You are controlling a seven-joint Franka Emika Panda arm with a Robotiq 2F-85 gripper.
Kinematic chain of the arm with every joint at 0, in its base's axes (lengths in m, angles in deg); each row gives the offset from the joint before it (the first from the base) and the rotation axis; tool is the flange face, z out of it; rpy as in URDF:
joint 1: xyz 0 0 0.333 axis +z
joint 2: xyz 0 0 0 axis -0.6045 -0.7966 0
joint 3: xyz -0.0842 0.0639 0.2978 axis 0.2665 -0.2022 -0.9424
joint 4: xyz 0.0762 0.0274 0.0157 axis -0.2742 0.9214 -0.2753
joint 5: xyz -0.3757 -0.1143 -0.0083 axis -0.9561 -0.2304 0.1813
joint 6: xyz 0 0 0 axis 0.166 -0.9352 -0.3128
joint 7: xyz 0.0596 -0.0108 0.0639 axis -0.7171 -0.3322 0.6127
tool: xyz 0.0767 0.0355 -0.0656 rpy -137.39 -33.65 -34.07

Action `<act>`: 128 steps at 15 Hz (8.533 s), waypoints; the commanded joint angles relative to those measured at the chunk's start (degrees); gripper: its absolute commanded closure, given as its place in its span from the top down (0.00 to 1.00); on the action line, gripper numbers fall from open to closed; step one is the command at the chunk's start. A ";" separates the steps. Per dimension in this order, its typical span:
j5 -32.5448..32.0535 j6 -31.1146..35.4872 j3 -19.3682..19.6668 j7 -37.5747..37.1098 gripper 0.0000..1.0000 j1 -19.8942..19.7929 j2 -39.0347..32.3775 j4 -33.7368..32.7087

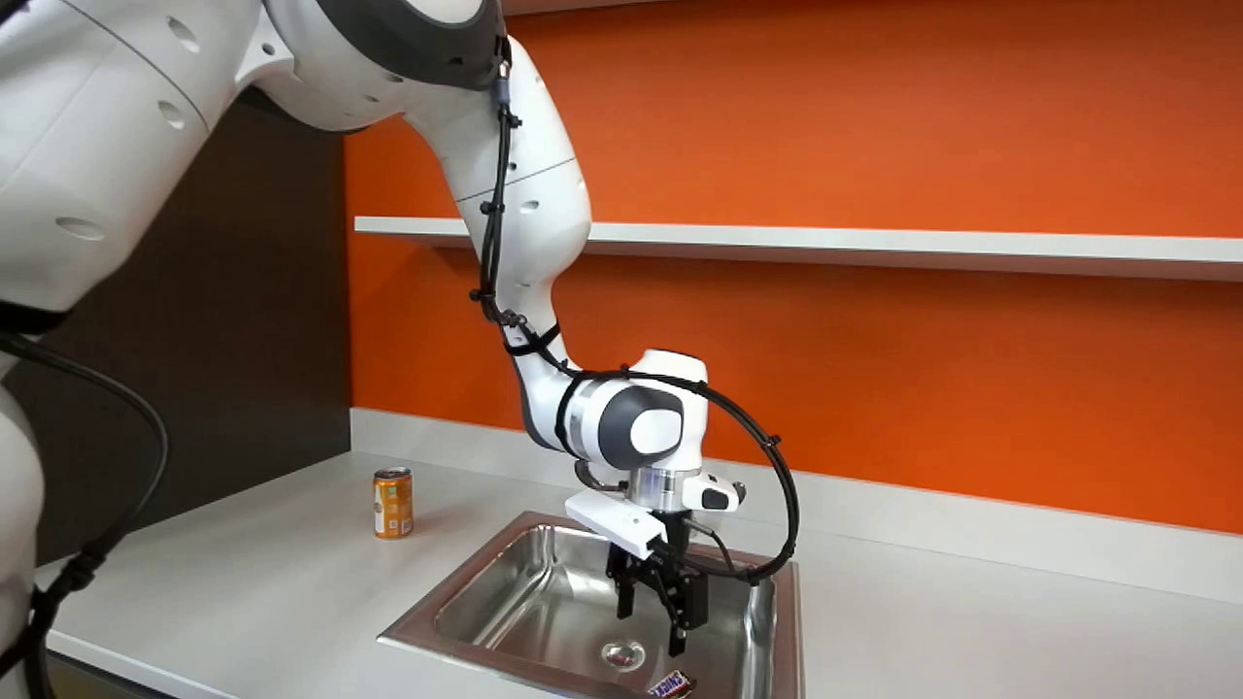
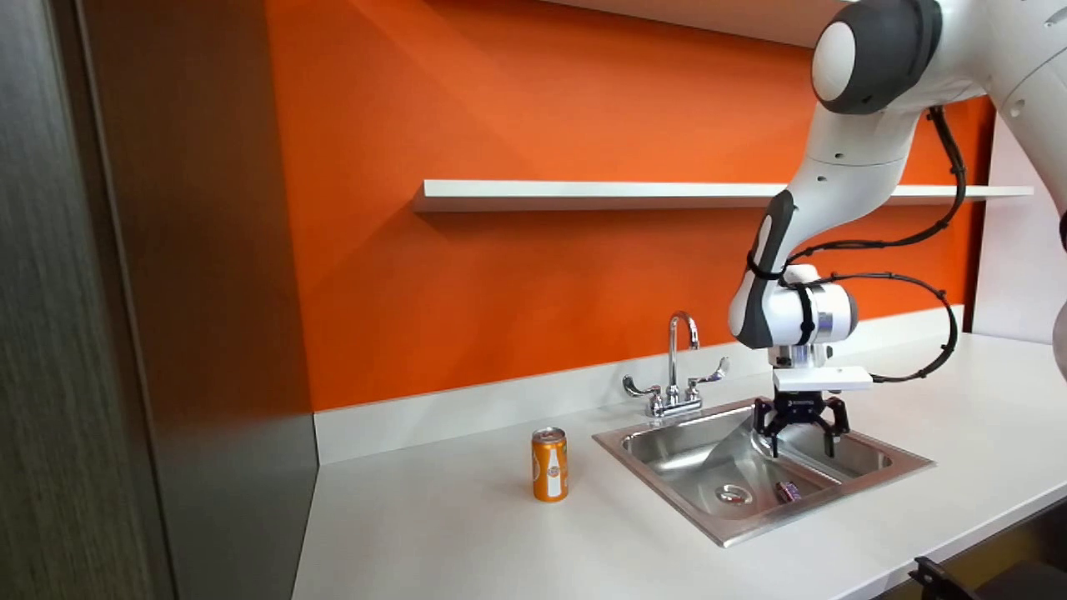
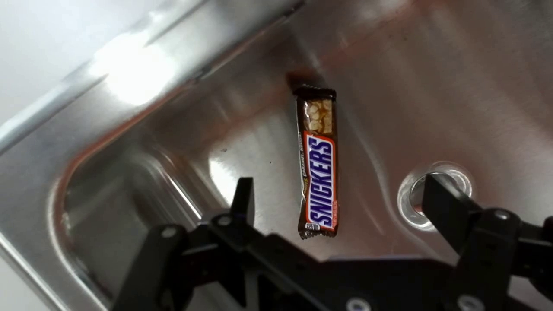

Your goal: Take the brown packet out of the sink and place it on the left side of the countertop.

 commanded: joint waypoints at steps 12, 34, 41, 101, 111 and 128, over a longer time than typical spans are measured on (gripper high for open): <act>-0.99 -0.80 -0.59 -1.83 1.00 -1.38 -7.42 -6.91; -1.35 -0.47 -0.37 -3.07 1.00 -0.59 -14.86 -11.38; -1.42 -0.49 -0.08 -3.52 1.00 -0.50 -15.14 -11.42; -23.84 -10.72 -3.02 -5.81 0.05 14.22 12.44 3.73; -32.94 -10.15 -11.46 -3.54 0.05 22.14 11.61 4.87; -31.92 -7.52 -19.06 6.79 0.05 23.74 7.70 4.92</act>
